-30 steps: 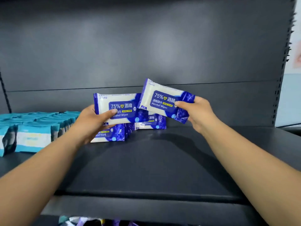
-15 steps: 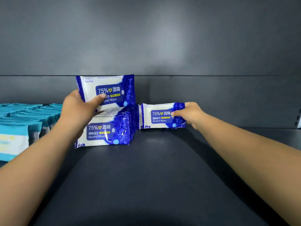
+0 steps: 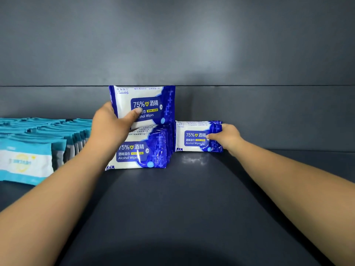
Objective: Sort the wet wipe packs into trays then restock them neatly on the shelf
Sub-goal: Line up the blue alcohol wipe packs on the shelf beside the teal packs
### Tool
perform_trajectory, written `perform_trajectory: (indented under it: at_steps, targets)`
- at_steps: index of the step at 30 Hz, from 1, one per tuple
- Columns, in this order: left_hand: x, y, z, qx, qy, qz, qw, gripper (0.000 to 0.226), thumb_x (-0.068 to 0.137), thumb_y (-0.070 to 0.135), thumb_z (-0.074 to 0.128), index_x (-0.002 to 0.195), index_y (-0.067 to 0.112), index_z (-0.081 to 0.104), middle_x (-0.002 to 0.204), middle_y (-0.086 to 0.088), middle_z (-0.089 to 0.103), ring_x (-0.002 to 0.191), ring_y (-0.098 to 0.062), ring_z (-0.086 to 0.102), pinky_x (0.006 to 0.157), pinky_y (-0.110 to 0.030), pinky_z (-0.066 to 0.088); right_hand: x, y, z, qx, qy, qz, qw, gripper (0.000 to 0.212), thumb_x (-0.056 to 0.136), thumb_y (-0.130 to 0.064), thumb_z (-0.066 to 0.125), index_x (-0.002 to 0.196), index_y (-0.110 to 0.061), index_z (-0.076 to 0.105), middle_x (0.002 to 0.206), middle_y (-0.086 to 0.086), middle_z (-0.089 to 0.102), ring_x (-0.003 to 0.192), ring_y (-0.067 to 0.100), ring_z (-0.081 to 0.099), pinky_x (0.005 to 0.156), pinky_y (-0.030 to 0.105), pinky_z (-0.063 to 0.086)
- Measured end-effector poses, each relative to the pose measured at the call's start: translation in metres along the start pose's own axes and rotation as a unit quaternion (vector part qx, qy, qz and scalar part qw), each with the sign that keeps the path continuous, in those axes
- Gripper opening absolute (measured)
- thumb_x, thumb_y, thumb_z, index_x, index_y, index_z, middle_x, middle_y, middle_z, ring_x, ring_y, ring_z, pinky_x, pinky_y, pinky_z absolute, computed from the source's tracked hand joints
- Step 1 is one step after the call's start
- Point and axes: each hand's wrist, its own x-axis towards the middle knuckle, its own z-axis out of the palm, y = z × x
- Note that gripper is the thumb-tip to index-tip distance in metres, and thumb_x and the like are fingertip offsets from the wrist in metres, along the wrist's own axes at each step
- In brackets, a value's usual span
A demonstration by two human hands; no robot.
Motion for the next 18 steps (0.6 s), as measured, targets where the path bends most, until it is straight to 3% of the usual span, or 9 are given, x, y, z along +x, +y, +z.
perform_trajectory:
  at_steps: [5,8,11,14,16,18]
  targets:
    - [0.0,0.0,0.001,0.036,0.002,0.023,0.999,0.031,0.085,0.029,0.064,0.109,0.009,0.061,0.099,-0.004,0.064,0.088,-0.023,0.06,0.074,-0.028,0.044,-0.012,-0.002,-0.005,-0.078,0.068,-0.02,0.994,0.062,0.078,-0.026,0.073,0.13,-0.012,0.042,0.134,0.008,0.044,0.124,0.025,0.043,0.1,0.034,0.037]
    - [-0.002,0.001,0.002,0.019,-0.015,0.017,1.0,0.027,0.085,0.03,0.064,0.105,0.012,0.06,0.092,-0.001,0.062,0.081,-0.019,0.058,0.07,-0.025,0.039,-0.026,-0.019,-0.019,-0.057,0.101,-0.072,0.991,0.056,0.08,-0.029,0.072,0.128,-0.016,0.047,0.129,0.007,0.042,0.12,0.021,0.044,0.095,0.028,0.038]
    - [-0.007,0.005,0.002,-0.026,-0.039,0.008,0.999,0.021,0.083,0.031,0.066,0.096,0.015,0.059,0.082,0.002,0.063,0.072,-0.017,0.059,0.065,-0.028,0.045,-0.053,-0.049,-0.03,0.106,-0.053,-0.099,0.988,0.035,0.082,-0.022,0.07,0.114,-0.019,0.057,0.114,0.001,0.055,0.094,0.007,0.055,0.078,0.018,0.043]
    - [-0.014,0.01,0.002,-0.078,-0.087,0.018,0.993,0.01,0.084,0.027,0.065,0.083,0.024,0.055,0.077,0.012,0.06,0.059,0.002,0.058,0.056,-0.014,0.047,-0.078,-0.068,-0.035,0.182,-0.212,-0.085,0.956,0.022,0.085,-0.017,0.065,0.106,-0.022,0.06,0.107,-0.005,0.065,0.098,0.007,0.06,0.091,0.026,0.048]
    - [-0.02,0.01,0.003,-0.087,-0.142,0.035,0.985,0.011,0.085,0.024,0.063,0.08,0.029,0.054,0.077,0.018,0.061,0.056,0.011,0.058,0.052,-0.004,0.042,-0.089,-0.073,-0.035,0.249,-0.259,-0.071,0.931,0.015,0.085,-0.008,0.063,0.097,-0.018,0.063,0.096,-0.001,0.07,0.09,0.014,0.067,0.087,0.033,0.054]
    - [-0.024,0.006,0.005,-0.064,-0.196,0.061,0.977,0.009,0.086,0.026,0.062,0.081,0.03,0.056,0.074,0.025,0.063,0.06,0.016,0.057,0.055,-0.001,0.041,-0.095,-0.072,-0.034,0.27,-0.253,-0.068,0.926,0.014,0.083,-0.001,0.063,0.092,-0.012,0.065,0.087,0.004,0.072,0.078,0.017,0.069,0.077,0.033,0.058]
